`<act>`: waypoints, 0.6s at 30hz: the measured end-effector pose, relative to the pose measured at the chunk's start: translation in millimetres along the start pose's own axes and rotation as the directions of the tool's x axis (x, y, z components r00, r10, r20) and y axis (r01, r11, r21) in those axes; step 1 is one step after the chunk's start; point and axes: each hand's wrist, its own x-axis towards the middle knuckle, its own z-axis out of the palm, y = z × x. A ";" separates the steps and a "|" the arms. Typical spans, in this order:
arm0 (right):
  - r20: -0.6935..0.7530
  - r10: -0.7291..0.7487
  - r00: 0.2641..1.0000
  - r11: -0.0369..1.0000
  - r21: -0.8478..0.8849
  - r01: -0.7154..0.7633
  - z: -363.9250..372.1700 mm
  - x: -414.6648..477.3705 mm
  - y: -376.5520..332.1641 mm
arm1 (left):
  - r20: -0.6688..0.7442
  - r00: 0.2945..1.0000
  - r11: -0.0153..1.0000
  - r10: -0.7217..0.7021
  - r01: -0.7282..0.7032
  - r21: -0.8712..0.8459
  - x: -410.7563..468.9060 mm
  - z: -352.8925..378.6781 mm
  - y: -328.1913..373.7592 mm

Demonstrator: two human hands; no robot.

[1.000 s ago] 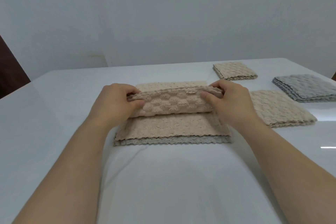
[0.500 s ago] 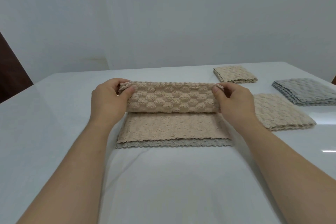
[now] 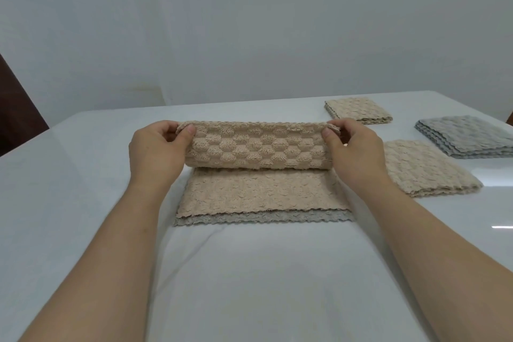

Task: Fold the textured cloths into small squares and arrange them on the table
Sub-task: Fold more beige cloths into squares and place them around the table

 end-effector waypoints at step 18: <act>0.009 0.049 0.999 0.969 0.240 -0.050 -7.4 -6.0 -22.0 | 0.251 0.961 0.843 -0.116 0.229 -0.486 -13.4 0.0 30.7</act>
